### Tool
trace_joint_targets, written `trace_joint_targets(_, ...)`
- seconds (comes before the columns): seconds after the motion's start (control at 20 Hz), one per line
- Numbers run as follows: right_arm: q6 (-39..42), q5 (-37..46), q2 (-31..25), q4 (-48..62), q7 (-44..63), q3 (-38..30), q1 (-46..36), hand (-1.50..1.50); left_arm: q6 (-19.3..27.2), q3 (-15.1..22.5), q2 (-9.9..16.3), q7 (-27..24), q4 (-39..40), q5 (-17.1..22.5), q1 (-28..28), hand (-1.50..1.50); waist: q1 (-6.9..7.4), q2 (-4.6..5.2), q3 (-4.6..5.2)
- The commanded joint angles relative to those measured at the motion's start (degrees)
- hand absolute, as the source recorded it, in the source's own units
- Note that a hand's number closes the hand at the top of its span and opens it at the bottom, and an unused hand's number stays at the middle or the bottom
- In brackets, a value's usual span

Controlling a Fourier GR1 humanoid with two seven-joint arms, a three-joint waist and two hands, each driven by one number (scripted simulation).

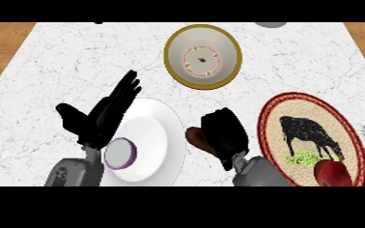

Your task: Pick the sweet potato from the placemat and place it in the bowl

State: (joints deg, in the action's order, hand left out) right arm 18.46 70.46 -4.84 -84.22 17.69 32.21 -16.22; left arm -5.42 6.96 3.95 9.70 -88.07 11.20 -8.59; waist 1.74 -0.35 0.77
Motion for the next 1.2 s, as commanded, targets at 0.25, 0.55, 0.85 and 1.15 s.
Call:
trace_joint_targets(0.25, 0.2, -9.4, 4.7, -11.9, 23.1, 15.0, -7.2, 1.50, 1.1, 0.9, -0.8, -0.6, -1.9, -1.7, 2.7, 0.00, -1.13, 0.17, -0.75)
trace_joint_targets(0.55, 1.8, -10.1, 4.8, -25.3, 35.5, 17.0, -14.7, 1.50, -0.2, -1.2, 0.1, -1.7, -0.3, -0.3, 2.4, 0.00, -1.76, 0.02, -0.71)
trace_joint_targets(0.85, 8.4, -16.4, 4.8, -30.2, 43.6, 10.4, -26.4, 1.50, 0.7, 2.0, -1.6, -1.6, -2.8, -2.7, 5.3, 0.00, -1.45, 0.09, -0.73)
trace_joint_targets(1.15, 4.0, -19.5, 4.8, -18.5, 38.0, -0.6, -35.5, 1.50, -0.1, -1.9, 0.3, 2.1, -2.9, -0.1, 1.0, 0.00, -1.06, 0.32, -0.73)
